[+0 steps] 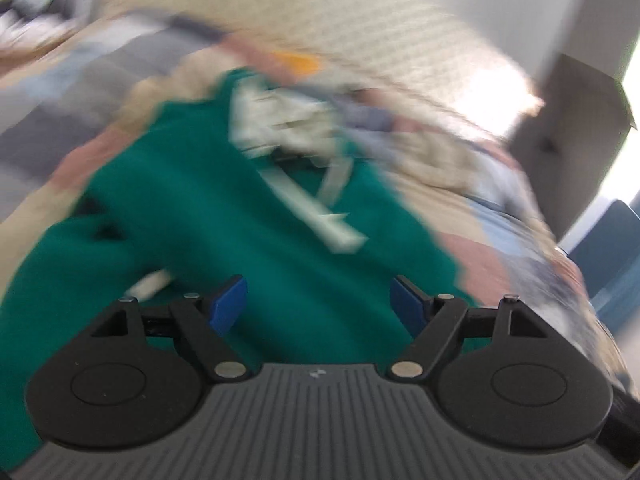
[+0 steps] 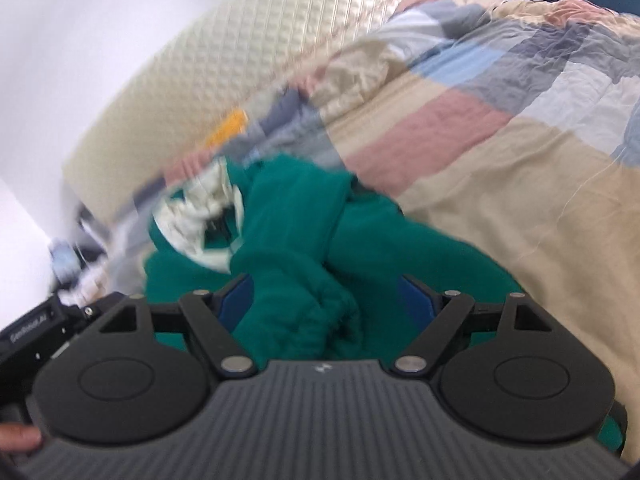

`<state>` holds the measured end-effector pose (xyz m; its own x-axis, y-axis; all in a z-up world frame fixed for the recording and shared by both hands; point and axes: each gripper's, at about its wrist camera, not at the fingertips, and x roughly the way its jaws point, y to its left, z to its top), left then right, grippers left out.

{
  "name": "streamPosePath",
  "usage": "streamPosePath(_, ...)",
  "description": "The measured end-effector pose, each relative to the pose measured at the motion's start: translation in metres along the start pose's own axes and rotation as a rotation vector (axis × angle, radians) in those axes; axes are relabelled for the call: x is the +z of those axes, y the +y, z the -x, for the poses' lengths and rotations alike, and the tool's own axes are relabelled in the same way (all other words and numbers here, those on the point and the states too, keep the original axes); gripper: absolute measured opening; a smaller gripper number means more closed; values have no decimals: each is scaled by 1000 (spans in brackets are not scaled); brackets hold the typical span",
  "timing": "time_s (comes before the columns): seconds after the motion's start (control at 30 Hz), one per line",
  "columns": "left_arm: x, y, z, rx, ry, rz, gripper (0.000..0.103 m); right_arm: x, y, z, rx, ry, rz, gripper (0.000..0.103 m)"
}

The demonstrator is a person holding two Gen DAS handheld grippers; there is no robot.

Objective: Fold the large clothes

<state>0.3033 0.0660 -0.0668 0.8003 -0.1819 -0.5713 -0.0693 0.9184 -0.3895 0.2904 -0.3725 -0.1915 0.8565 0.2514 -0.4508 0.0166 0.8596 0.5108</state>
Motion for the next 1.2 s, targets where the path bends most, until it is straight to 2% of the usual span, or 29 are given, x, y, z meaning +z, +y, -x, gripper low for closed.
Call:
streamPosePath(0.13,1,62,-25,55,5,218,80,-6,-1,-12,-22,49,-6,82)
streamPosePath(0.2,3,82,-41,57,3,307,80,-8,-3,-17,-33,55,-15,82)
streamPosePath(0.3,6,97,-59,63,-15,362,80,-11,-4,-28,-39,82,-25,81)
streamPosePath(0.37,10,103,-73,41,-16,386,70,-12,-4,-35,-24,102,-32,79)
streamPosePath(0.43,15,103,-88,37,-5,372,65,-13,-1,-42,-33,107,-12,67)
streamPosePath(0.5,21,99,-99,41,-5,346,55,-13,0,-49,-39,124,4,56)
streamPosePath(0.53,24,97,-104,44,-2,328,45,-13,0,-53,-38,132,5,50)
streamPosePath(0.57,28,94,-108,46,0,304,29,-14,-1,-56,-36,139,5,48)
streamPosePath(0.63,38,90,-109,62,-13,254,14,-15,-2,-61,-24,149,1,37)
streamPosePath(0.67,44,90,-106,62,-26,255,11,-15,-2,-63,-12,148,-2,34)
streamPosePath(0.77,65,96,-88,41,-91,266,9,-15,6,-64,25,134,37,26)
streamPosePath(0.83,79,103,-75,54,-129,263,9,-15,13,-63,88,130,51,15)
streamPosePath(0.87,87,107,-70,68,-141,261,9,-15,18,-62,115,125,64,13)
streamPosePath(0.9,93,113,-66,90,-149,251,9,-15,23,-61,140,118,84,5)
streamPosePath(1.03,104,139,-64,191,-168,220,9,-20,39,-63,173,125,164,5)
streamPosePath(1.2,91,158,-89,292,-74,176,10,-28,45,-76,170,200,191,5)
